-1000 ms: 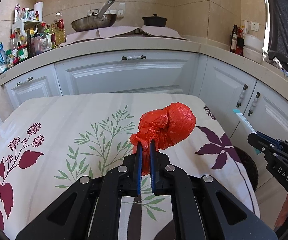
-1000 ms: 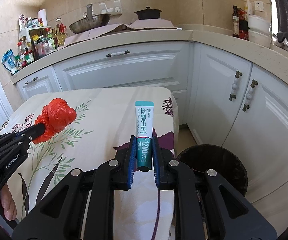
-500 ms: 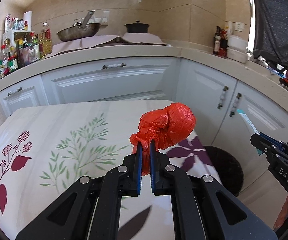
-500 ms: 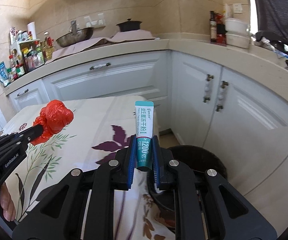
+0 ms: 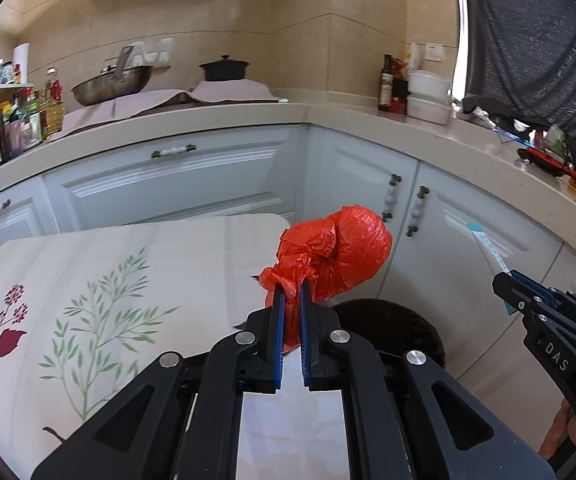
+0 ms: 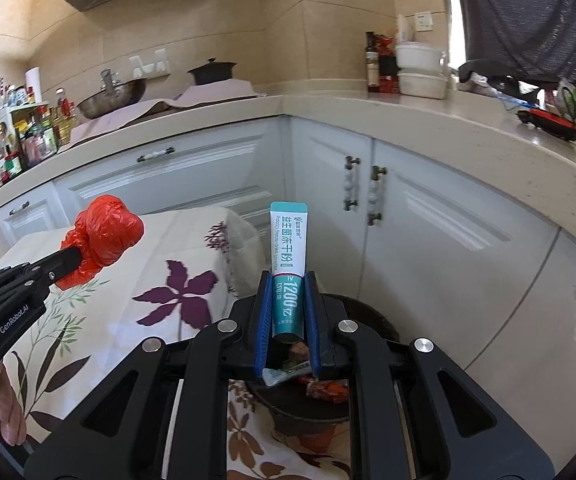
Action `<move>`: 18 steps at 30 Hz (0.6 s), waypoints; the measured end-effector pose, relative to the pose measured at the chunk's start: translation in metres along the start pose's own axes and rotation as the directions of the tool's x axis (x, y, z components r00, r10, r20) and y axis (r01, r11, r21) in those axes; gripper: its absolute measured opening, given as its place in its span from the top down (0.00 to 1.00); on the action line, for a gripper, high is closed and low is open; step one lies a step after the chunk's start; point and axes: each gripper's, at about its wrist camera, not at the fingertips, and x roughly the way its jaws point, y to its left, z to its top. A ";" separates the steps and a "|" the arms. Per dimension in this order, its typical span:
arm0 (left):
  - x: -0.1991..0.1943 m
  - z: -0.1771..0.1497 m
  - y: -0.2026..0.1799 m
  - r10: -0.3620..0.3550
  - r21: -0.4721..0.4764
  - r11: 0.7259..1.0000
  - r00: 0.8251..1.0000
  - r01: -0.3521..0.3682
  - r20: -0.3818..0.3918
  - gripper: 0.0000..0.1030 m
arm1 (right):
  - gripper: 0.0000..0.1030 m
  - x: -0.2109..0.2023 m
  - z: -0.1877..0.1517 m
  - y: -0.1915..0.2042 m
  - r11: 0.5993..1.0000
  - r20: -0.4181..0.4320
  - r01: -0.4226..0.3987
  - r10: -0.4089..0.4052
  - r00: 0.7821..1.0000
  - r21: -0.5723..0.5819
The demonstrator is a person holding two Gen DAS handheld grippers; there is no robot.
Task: Collect trash
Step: 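Carry the red bag and toothpaste tube over the black bin and open both tools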
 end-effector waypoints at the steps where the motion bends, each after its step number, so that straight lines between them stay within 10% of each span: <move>1: 0.000 0.000 -0.005 -0.007 0.006 1.000 1.000 0.007 0.001 0.93 | 0.85 -0.001 0.000 -0.003 1.000 0.003 0.006 -0.006 1.000 0.003; 18: 0.015 -0.001 -0.063 -0.085 0.073 0.994 0.996 0.086 -0.007 0.93 | 0.85 -0.009 -0.008 -0.043 0.996 0.019 0.074 -0.075 0.997 0.047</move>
